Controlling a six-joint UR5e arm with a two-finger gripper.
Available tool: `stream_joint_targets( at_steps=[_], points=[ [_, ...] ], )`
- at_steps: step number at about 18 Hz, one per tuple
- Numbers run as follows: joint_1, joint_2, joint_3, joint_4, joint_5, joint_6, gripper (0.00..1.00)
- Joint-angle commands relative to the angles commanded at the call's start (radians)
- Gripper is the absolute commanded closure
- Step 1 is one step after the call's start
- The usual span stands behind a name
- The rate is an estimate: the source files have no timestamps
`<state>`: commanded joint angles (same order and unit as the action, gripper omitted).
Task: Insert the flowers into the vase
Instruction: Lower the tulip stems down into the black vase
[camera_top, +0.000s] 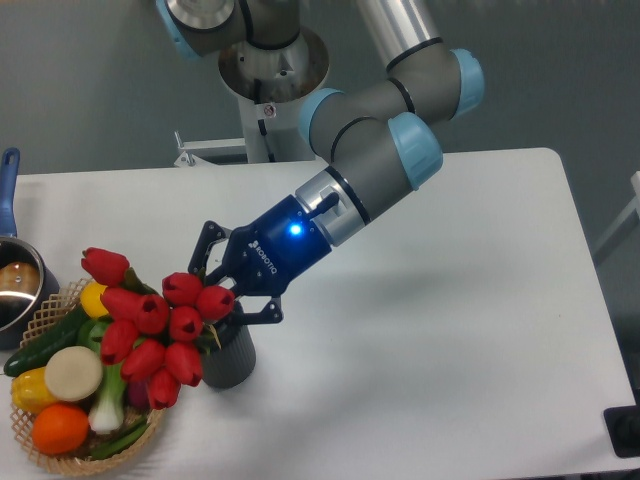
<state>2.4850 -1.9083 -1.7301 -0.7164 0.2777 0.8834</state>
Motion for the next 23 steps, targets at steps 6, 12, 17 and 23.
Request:
stream_joint_targets(
  at_steps=[6,12,17,23],
  points=[
    [-0.005,-0.009,-0.026,0.000,0.014,0.019,0.89],
    [-0.005,-0.008,-0.101,-0.002,0.021,0.106,0.64],
    [-0.003,-0.006,-0.112,-0.003,0.029,0.101,0.29],
    [0.034,0.028,-0.163,-0.003,0.083,0.101,0.01]
  ],
)
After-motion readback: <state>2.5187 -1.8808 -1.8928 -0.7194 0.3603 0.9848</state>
